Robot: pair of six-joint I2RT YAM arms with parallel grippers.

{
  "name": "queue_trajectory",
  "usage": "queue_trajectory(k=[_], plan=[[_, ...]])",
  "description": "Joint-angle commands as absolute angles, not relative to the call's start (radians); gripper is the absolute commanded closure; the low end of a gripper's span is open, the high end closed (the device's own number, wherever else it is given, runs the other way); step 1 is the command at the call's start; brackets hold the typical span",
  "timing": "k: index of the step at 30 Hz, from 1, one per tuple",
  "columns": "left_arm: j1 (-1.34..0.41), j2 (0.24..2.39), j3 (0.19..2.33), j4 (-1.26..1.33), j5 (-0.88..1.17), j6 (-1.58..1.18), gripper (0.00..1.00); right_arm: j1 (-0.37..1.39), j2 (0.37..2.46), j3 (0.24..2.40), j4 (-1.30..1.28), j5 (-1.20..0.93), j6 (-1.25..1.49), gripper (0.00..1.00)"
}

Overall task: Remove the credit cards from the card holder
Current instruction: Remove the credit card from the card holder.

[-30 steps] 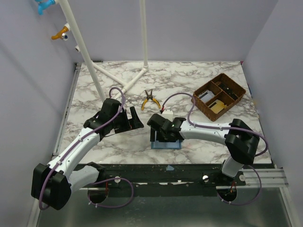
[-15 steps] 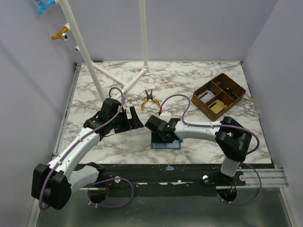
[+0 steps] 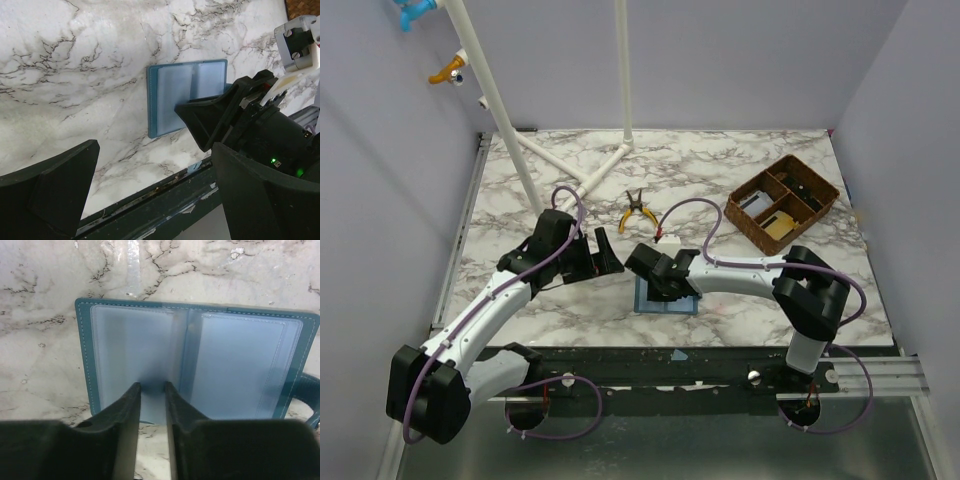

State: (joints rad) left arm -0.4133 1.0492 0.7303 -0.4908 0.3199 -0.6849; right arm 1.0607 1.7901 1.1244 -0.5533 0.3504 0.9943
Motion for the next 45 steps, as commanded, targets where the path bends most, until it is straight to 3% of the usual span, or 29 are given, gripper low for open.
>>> queue_trajectory(k=[1, 5, 9, 17, 21, 28, 33, 37, 45], plan=[[-0.408, 1.056, 0.713, -0.456, 0.363, -0.673, 0.01, 1.065, 1.816, 1.087, -0.547, 0.370, 1.007, 0.79], [-0.408, 1.065, 0.702, -0.444, 0.379, -0.672, 0.01, 1.055, 1.797, 1.050, -0.515, 0.349, 1.013, 0.93], [-0.408, 1.080, 0.681, -0.420, 0.406, -0.678, 0.02, 1.024, 1.760, 0.975, -0.446, 0.294, 1.015, 0.99], [-0.414, 1.125, 0.651, -0.371, 0.439, -0.686, 0.10, 0.932, 1.597, 0.723, -0.137, 0.087, 1.024, 0.99], [-0.432, 1.162, 0.644, -0.343, 0.446, -0.696, 0.23, 0.876, 1.534, 0.615, 0.031, -0.028, 1.044, 0.99], [-0.496, 1.251, 0.665, -0.297, 0.440, -0.712, 0.67, 0.834, 1.526, 0.529, 0.182, -0.139, 1.075, 0.99], [-0.544, 1.342, 0.714, -0.269, 0.440, -0.722, 0.91, 0.801, 1.554, 0.473, 0.294, -0.219, 1.107, 0.99], [-0.575, 1.414, 0.741, -0.253, 0.434, -0.725, 0.99, 0.779, 1.572, 0.444, 0.349, -0.257, 1.119, 0.99], [-0.603, 1.507, 0.774, -0.202, 0.439, -0.738, 1.00, 0.769, 1.611, 0.426, 0.387, -0.277, 1.121, 0.99]])
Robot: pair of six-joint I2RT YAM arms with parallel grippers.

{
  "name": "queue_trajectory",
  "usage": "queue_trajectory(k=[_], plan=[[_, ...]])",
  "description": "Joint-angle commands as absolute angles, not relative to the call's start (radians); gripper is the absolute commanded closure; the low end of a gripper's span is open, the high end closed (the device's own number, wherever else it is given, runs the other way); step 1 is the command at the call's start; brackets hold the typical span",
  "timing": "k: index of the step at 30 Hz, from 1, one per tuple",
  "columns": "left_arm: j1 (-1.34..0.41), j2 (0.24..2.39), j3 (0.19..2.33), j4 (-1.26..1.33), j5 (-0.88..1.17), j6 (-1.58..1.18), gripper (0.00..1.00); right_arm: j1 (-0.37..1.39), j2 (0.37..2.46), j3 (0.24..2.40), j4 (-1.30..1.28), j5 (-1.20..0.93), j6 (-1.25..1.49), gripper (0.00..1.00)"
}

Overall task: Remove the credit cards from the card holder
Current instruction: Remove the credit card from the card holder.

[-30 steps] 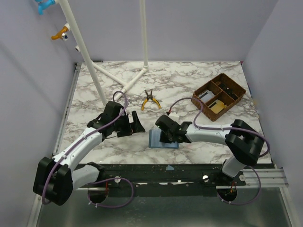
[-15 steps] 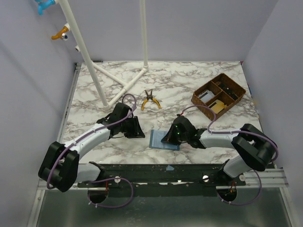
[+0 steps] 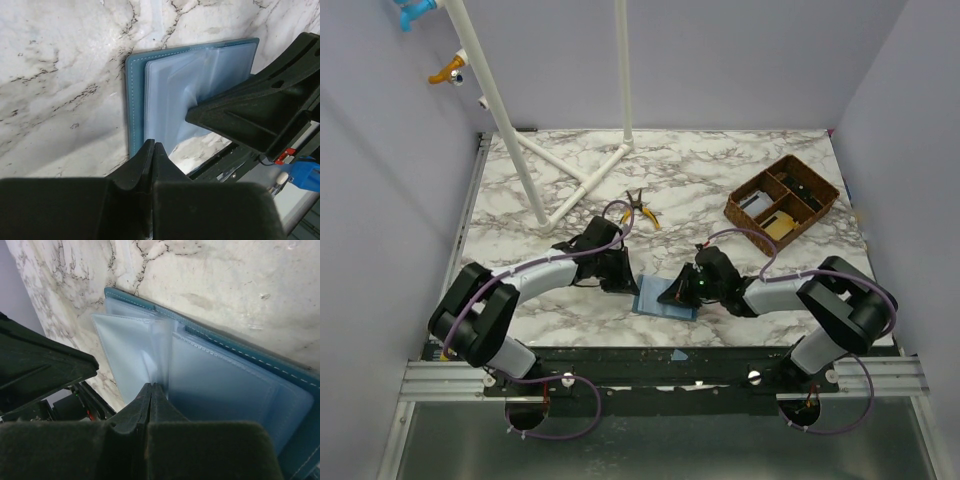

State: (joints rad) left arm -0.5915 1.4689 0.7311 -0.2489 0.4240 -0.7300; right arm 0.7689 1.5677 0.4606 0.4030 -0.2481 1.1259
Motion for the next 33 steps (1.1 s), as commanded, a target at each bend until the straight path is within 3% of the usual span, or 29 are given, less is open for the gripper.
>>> queue_trajectory(k=[1, 26, 33], plan=[[-0.606, 1.517, 0.781, -0.200, 0.437, -0.737, 1.00, 0.770, 1.615, 0.426, 0.388, -0.277, 1.121, 0.99], [-0.649, 1.629, 0.801, -0.142, 0.491, -0.749, 1.00, 0.761, 1.651, 0.465, 0.335, -0.249, 1.087, 0.99], [-0.661, 1.634, 0.799, -0.128, 0.489, -0.772, 1.00, 0.760, 1.598, 0.540, 0.233, -0.208, 1.032, 0.71]])
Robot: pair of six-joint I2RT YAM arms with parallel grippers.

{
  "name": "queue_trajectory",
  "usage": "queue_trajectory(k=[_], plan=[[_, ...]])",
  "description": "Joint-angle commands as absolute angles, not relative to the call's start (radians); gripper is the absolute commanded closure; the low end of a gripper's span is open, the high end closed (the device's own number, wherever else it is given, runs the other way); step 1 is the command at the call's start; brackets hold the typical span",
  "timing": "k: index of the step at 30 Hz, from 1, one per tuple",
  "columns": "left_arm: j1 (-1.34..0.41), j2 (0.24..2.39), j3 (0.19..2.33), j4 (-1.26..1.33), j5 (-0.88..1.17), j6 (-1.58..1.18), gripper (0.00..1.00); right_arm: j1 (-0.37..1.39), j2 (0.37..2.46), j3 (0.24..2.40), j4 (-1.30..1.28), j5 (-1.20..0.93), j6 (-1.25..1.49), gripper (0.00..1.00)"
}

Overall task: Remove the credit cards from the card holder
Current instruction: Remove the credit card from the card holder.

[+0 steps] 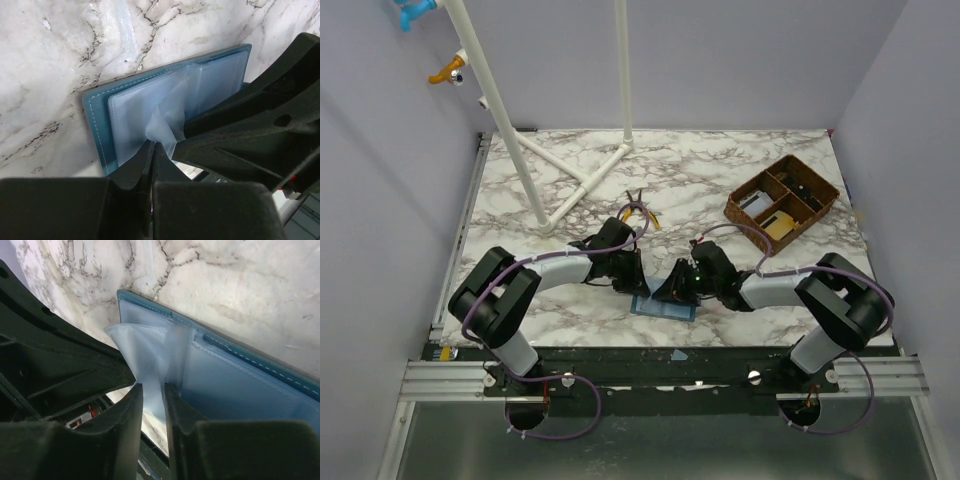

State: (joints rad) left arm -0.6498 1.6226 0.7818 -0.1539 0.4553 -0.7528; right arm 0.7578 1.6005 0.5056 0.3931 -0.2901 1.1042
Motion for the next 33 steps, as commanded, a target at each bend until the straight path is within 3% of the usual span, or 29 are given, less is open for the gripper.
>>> queue_trajectory(k=[1, 13, 30, 33], plan=[[-0.661, 1.635, 0.798, -0.128, 0.486, -0.776, 1.00, 0.760, 1.592, 0.551, 0.220, -0.201, 1.028, 0.68], [-0.665, 1.645, 0.797, -0.108, 0.490, -0.810, 1.00, 0.760, 1.492, 0.655, 0.058, -0.124, 0.990, 0.49], [-0.711, 1.697, 0.887, -0.099, 0.505, -0.833, 1.00, 0.761, 1.345, 0.714, -0.207, 0.082, 0.967, 0.46], [-0.715, 1.715, 0.915, -0.101, 0.512, -0.835, 1.00, 0.760, 1.314, 0.711, -0.271, 0.138, 0.961, 0.39]])
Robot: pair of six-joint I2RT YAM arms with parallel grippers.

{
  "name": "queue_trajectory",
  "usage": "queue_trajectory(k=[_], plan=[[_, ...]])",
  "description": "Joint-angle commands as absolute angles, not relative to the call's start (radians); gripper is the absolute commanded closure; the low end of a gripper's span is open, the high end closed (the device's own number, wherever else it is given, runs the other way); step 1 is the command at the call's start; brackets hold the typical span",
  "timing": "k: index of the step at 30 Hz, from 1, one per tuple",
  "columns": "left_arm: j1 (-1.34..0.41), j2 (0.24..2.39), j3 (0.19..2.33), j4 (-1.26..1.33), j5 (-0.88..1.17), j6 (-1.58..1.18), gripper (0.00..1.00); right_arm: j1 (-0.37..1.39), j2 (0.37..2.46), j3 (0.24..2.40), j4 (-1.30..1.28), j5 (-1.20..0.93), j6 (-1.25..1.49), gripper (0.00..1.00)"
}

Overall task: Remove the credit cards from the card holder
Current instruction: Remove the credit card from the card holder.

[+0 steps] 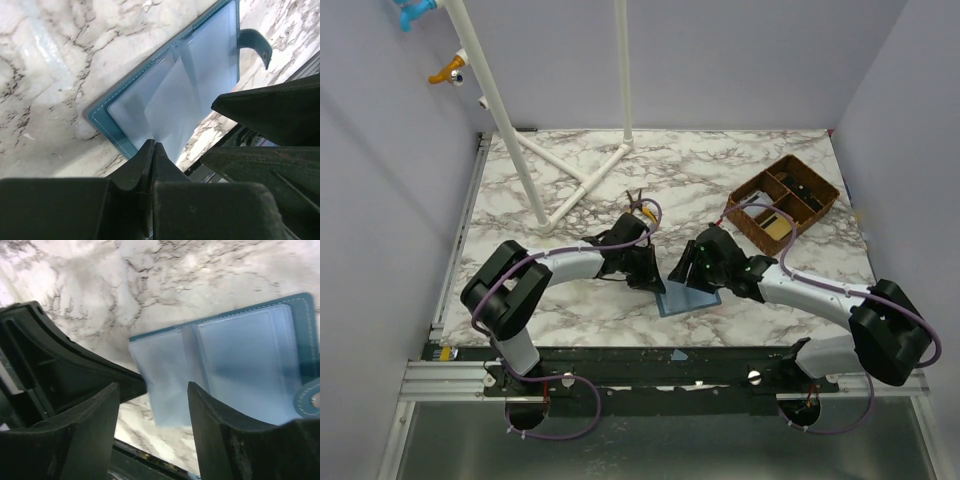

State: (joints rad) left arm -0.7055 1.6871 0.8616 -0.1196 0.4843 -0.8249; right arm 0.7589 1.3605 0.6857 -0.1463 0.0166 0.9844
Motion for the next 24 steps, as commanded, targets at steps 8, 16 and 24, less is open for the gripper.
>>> queue_trajectory(k=[8, 16, 24], plan=[[-0.728, 1.776, 0.973, -0.098, 0.535, -0.843, 1.00, 0.762, 1.247, 0.697, -0.330, 0.181, 0.933, 0.31], [-0.753, 1.795, 1.029, -0.112, 0.542, -0.849, 1.00, 0.763, 1.159, 0.684, -0.386, 0.235, 0.934, 0.31], [-0.781, 1.834, 1.099, -0.130, 0.552, -0.857, 1.00, 0.764, 1.149, 0.712, -0.562, 0.398, 1.036, 0.34]])
